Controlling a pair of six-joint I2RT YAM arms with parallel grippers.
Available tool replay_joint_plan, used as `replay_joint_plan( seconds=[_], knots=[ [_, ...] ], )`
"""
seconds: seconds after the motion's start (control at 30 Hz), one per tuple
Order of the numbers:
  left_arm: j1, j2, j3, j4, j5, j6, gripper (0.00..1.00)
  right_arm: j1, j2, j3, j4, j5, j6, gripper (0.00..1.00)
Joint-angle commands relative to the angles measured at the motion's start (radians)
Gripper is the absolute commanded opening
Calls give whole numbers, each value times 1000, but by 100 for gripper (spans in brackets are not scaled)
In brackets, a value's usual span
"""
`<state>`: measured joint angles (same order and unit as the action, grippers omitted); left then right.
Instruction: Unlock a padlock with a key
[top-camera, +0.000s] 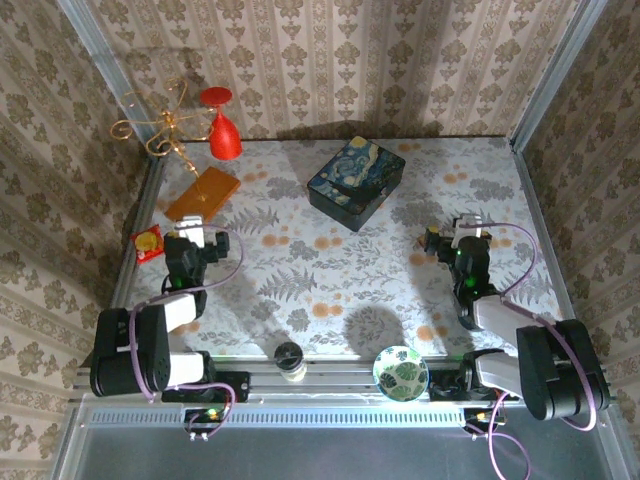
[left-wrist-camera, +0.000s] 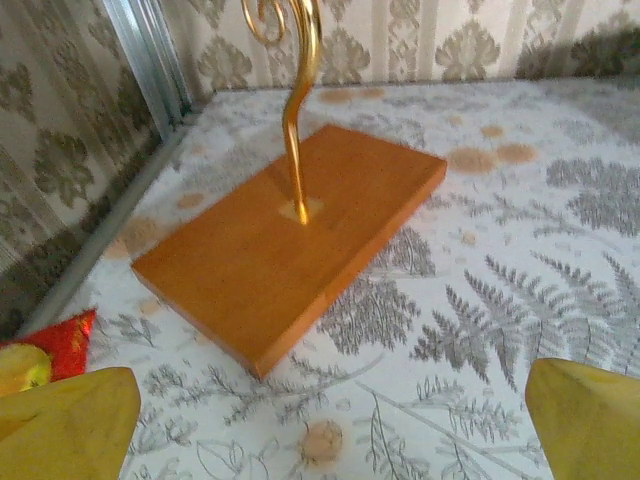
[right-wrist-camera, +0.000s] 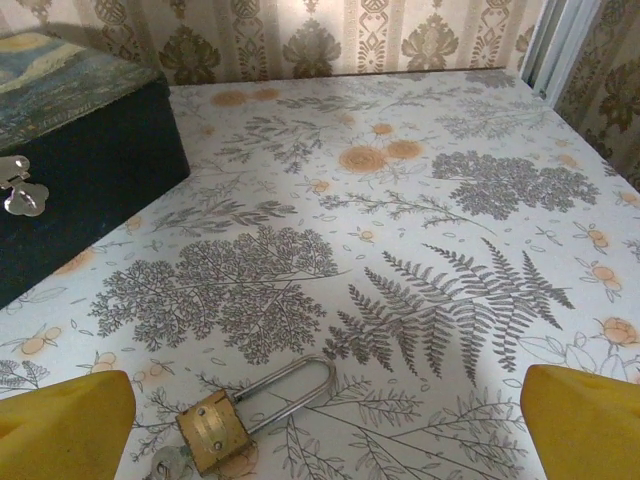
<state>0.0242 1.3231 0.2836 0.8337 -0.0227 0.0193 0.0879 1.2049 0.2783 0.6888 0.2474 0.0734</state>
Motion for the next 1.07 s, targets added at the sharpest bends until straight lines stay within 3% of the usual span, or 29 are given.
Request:
replay_joint_plan(
  seconds=[0.0, 0.13, 0.2, 0.27, 0.33, 0.43, 0.57, 1.03],
  knots=[
    [14, 88, -14, 193, 89, 2, 100, 0, 45, -3, 131, -49, -19, 100],
    [18, 265, 2, 348, 177, 26, 100, 1, 69, 33, 93, -129, -68, 100],
    [26, 219, 32, 204, 200, 23, 100, 1, 79, 15, 145, -157, -98, 100],
    [32, 242, 64, 194, 236, 30, 100, -9, 136, -21, 268, -164, -105, 100],
    [13, 235, 94, 120, 191, 41, 100, -20, 249, -24, 383, -173, -102, 100],
    [11, 235, 96, 120, 181, 45, 100, -22, 331, 39, 352, -154, -95, 100],
    [7, 233, 101, 106, 164, 43, 100, -64, 318, 107, 198, -148, -36, 100],
    [-19, 233, 112, 86, 81, 47, 100, -85, 321, 113, 189, -136, -6, 100]
  ],
)
